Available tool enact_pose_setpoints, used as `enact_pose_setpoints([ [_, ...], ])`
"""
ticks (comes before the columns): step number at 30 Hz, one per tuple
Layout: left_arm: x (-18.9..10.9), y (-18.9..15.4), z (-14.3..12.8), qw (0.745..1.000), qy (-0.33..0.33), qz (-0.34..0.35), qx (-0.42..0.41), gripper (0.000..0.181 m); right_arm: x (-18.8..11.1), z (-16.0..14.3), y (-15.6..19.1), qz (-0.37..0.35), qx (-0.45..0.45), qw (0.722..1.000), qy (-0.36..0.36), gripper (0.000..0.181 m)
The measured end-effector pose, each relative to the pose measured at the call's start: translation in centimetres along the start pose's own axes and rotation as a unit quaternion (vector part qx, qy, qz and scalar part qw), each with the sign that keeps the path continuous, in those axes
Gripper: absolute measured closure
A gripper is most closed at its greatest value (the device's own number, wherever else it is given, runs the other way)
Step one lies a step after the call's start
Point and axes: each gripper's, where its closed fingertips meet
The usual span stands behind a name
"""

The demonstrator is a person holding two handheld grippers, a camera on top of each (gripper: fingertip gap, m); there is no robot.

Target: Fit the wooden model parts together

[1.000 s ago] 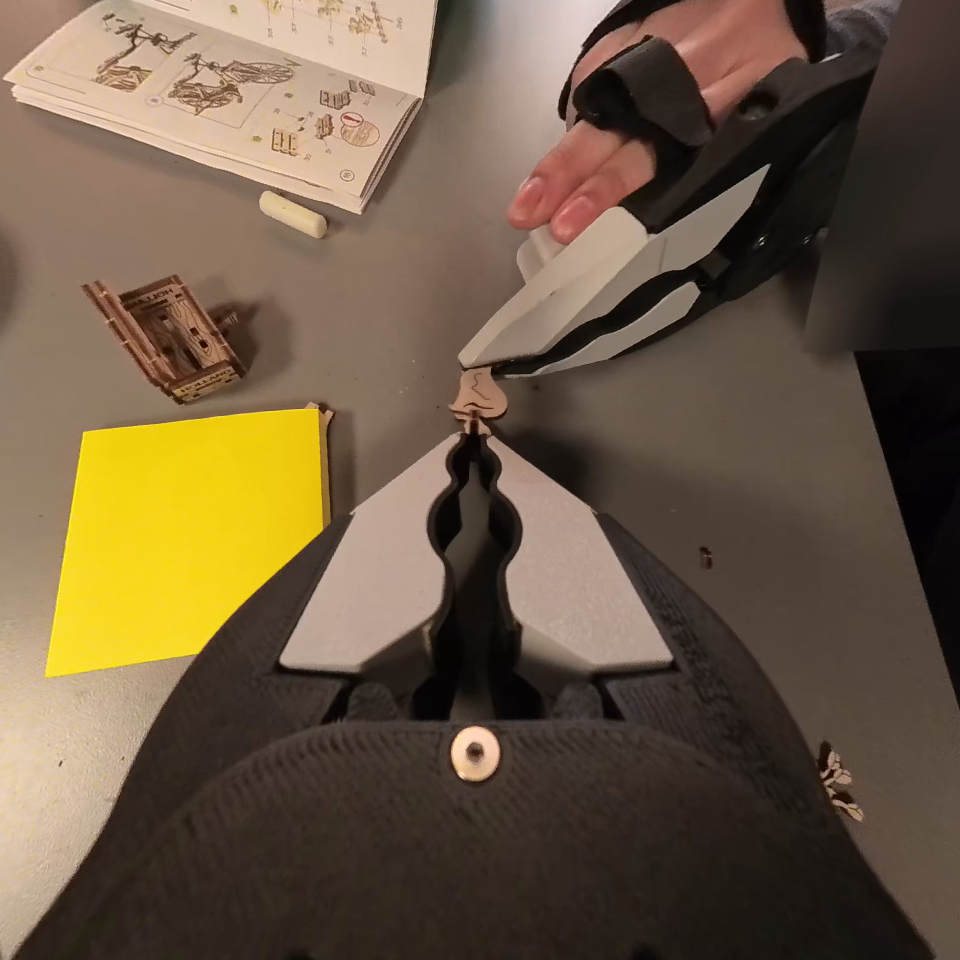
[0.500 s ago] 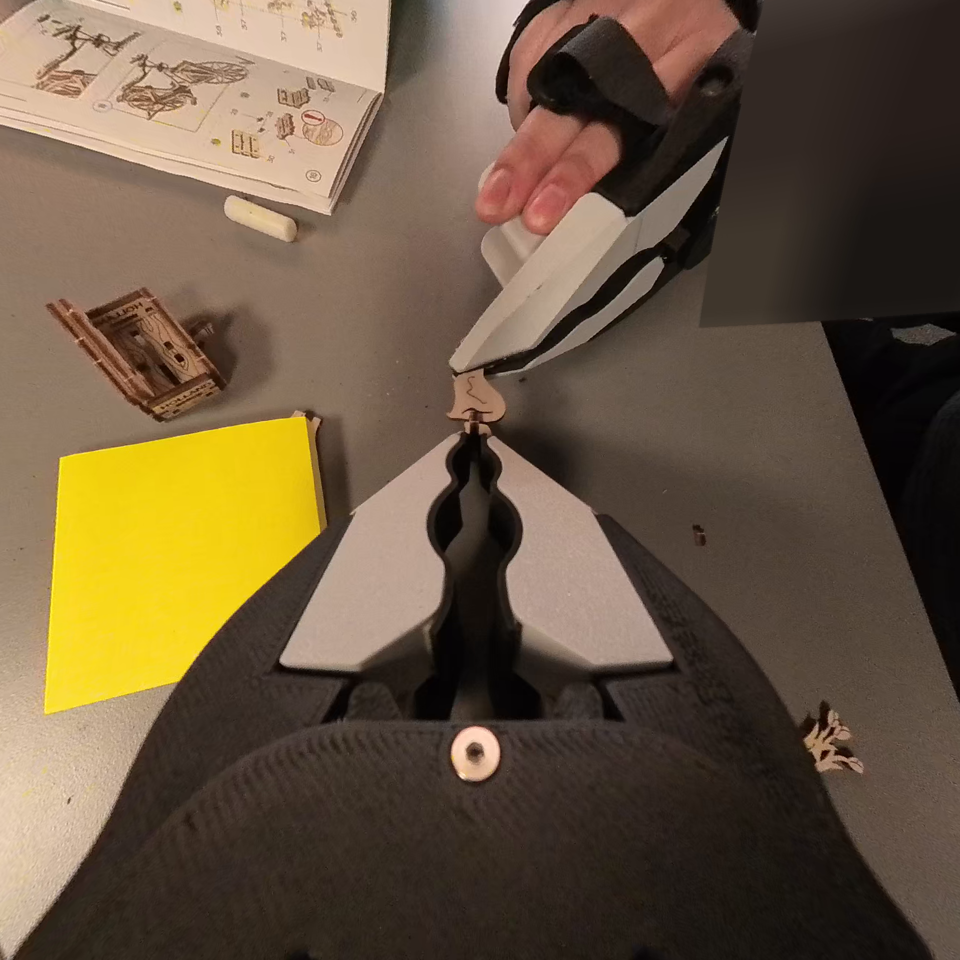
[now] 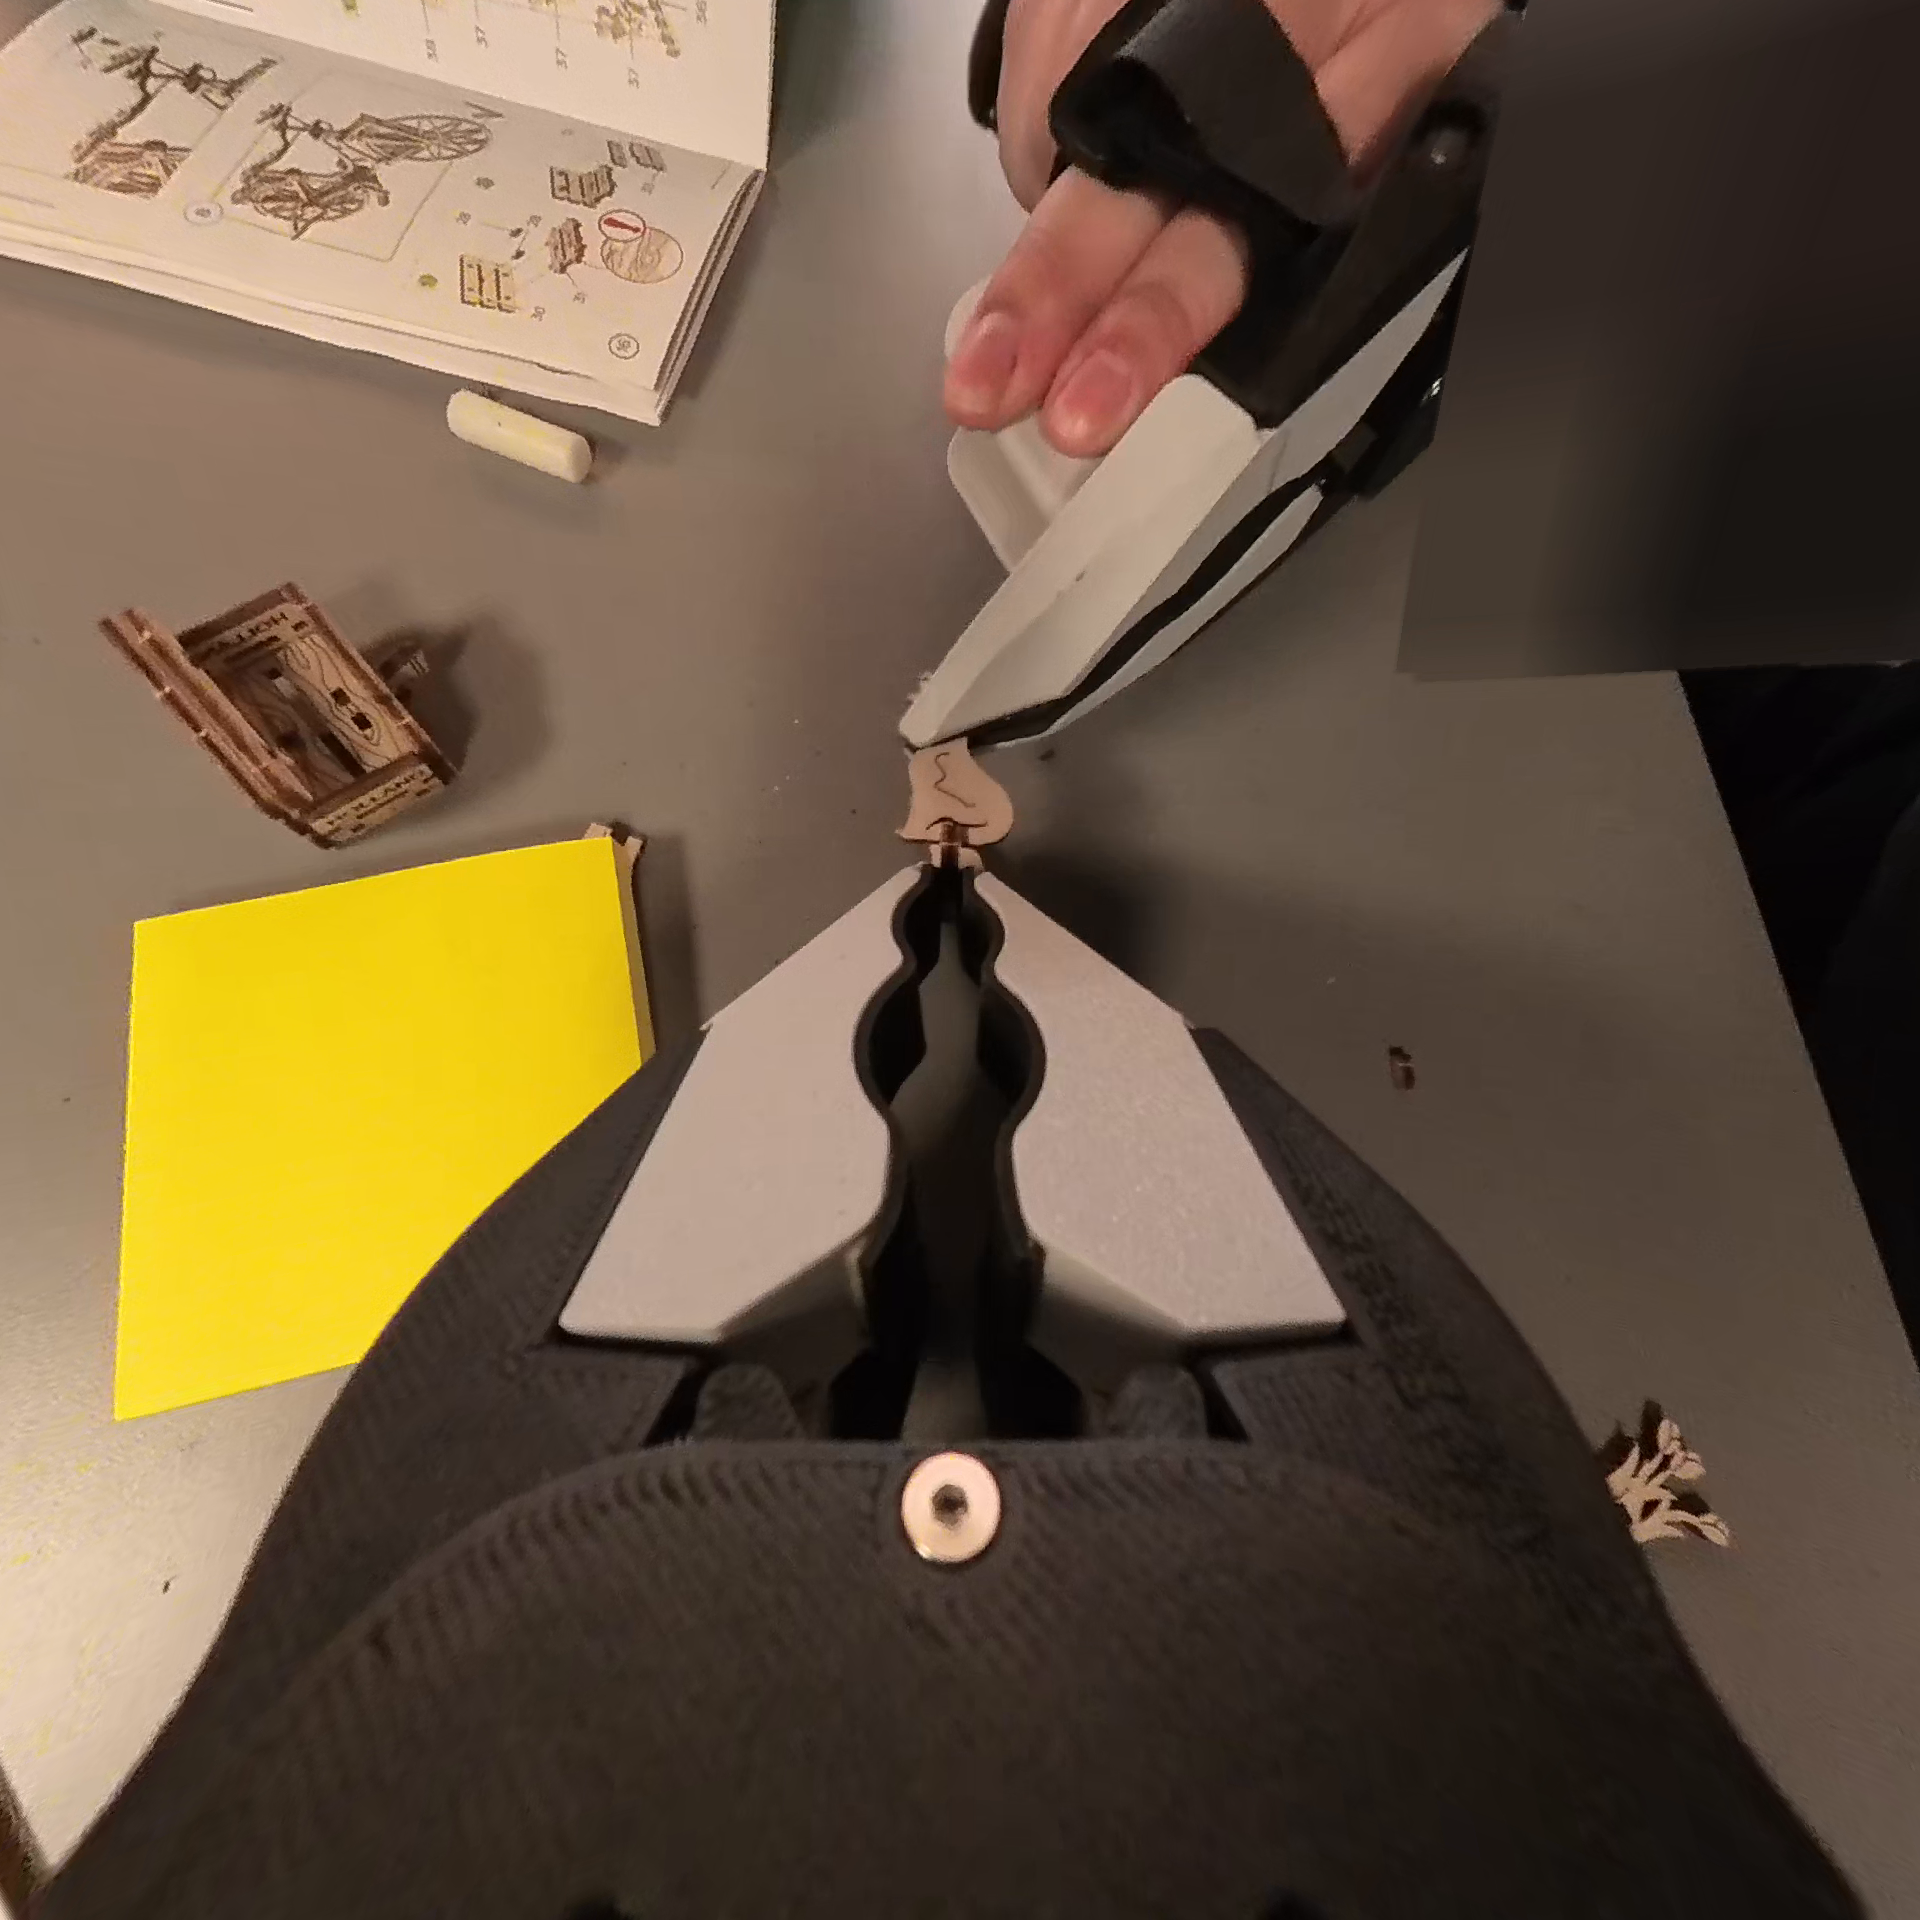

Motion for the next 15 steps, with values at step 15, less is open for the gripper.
enact_pose_setpoints([
  [15,0.1,-0.58,-0.02,1.0,0.0,-0.021,-0.003,0.18,-0.02,0.44,-0.17,0.004,0.003,0.999,-0.032,0.181],
])
Point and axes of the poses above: each gripper's, where its closed fingertips meet, x out along the fingers, z out of its top, y = z × x across the jaws, and after that the axes turned 2 degrees about -x, right-handed
